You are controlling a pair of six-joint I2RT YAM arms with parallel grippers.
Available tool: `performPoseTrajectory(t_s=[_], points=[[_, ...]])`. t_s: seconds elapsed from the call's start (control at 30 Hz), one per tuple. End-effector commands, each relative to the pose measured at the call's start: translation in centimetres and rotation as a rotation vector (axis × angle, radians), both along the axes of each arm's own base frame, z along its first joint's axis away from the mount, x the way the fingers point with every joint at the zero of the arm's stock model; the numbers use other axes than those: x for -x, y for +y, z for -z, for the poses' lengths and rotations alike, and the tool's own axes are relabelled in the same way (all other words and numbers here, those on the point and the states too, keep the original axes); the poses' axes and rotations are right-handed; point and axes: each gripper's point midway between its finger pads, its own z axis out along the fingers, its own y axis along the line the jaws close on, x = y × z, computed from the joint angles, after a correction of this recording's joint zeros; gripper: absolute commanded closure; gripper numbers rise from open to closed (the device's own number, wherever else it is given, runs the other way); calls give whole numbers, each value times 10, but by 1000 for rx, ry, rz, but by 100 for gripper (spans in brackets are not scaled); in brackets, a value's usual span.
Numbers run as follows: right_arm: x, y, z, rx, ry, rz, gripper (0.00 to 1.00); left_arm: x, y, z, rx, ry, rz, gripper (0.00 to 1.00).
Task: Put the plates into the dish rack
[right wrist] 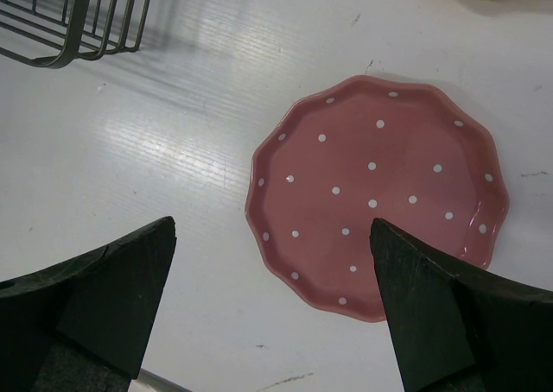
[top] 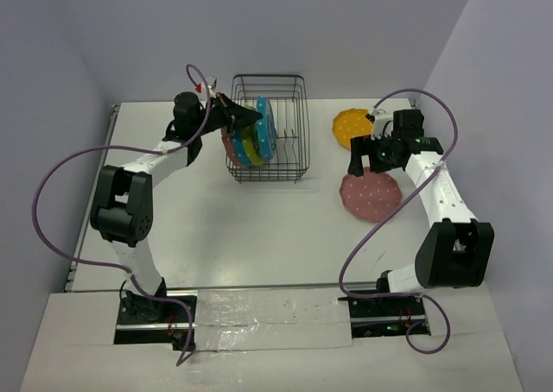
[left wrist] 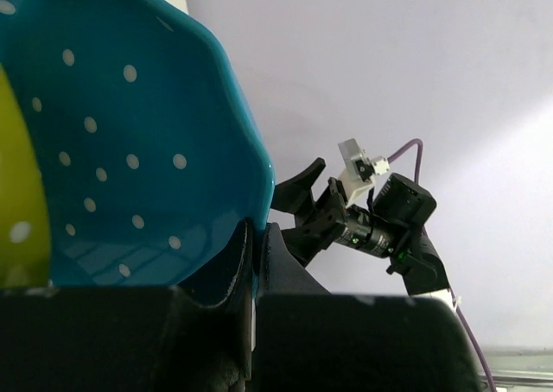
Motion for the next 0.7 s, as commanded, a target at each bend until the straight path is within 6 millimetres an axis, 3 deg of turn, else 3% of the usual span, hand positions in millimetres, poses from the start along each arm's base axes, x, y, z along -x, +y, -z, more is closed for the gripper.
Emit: performPoseTrajectory(t_s=[0.0, 0.27, 0.5, 0.67], points=[[-4, 0, 1, 10, -10, -8, 0, -3, 4, -52, 68, -182, -27, 100], [-5, 1, 1, 7, -12, -12, 0, -17, 12, -27, 8, -110, -77, 99], [-4, 0, -1, 13, -19, -11, 0, -30, 13, -36, -97, -175, -105, 72], [-7, 2, -5, 2, -22, -9, 0, -47, 27, -26, -308, -159, -230, 49]])
